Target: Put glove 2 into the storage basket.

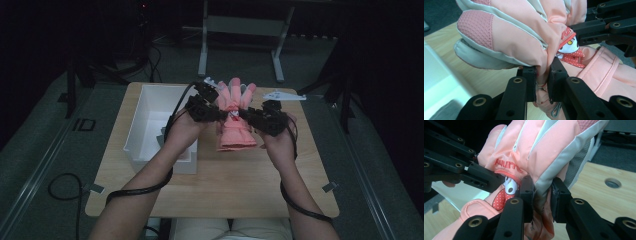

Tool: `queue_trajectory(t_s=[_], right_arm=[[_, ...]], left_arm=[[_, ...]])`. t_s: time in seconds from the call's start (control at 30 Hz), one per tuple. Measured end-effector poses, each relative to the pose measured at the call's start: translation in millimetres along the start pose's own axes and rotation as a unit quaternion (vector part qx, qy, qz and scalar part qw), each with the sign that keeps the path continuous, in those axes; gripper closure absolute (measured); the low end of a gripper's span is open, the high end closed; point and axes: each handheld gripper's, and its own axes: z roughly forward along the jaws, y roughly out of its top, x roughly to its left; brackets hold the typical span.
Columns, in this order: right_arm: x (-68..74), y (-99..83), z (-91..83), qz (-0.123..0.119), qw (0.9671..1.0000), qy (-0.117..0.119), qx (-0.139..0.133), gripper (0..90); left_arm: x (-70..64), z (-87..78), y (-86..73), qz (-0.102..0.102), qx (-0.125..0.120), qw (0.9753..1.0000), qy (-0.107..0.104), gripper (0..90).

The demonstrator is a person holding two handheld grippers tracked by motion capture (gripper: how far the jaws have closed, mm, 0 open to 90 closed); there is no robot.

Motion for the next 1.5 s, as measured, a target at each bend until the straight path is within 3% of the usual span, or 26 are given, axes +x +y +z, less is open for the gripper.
queue_trajectory(t_s=[0.5,0.67,0.83,0.87,1.1,1.17,1.2,1.33,1.5], right_arm=[[57.7,33.8,47.3,-0.017,0.9993,0.033,-0.002,74.6],[75.4,38.4,64.3,-0.019,0.9988,0.045,-0.002,74.7],[89.9,40.7,80.1,-0.025,0.9985,0.049,0.005,74.6],[99.2,41.1,91.1,-0.027,0.9981,0.055,0.010,74.6],[115.6,36.5,115.7,-0.026,0.9978,0.058,0.018,74.7],[117.2,35.3,118.6,-0.028,0.9978,0.057,0.021,74.7],[120.1,32.4,125.7,-0.030,0.9978,0.055,0.023,74.6],[122.7,28.4,135.9,-0.032,0.9976,0.053,0.031,74.6],[121.1,17.6,155.1,-0.032,0.9972,0.044,0.051,74.7]], left_arm=[[46.3,-60.2,-21.6,-0.031,0.007,0.9988,0.037,78.9],[57.7,-75.1,-32.4,-0.033,0.010,0.9976,0.061,79.0],[73.3,-84.9,-44.1,-0.043,0.015,0.9972,0.059,78.9],[81.6,-89.1,-50.2,-0.045,0.023,0.9969,0.060,78.9],[103.7,-92.7,-67.8,-0.060,0.035,0.9962,0.053,78.8],[103.7,-92.7,-67.8,-0.060,0.035,0.9962,0.053,78.8],[113.3,-90.3,-76.2,-0.069,0.036,0.9958,0.048,78.8],[120.5,-85.8,-82.5,-0.077,0.043,0.9949,0.048,78.9],[134.3,-67.8,-92.3,-0.093,0.057,0.9932,0.042,78.9]])
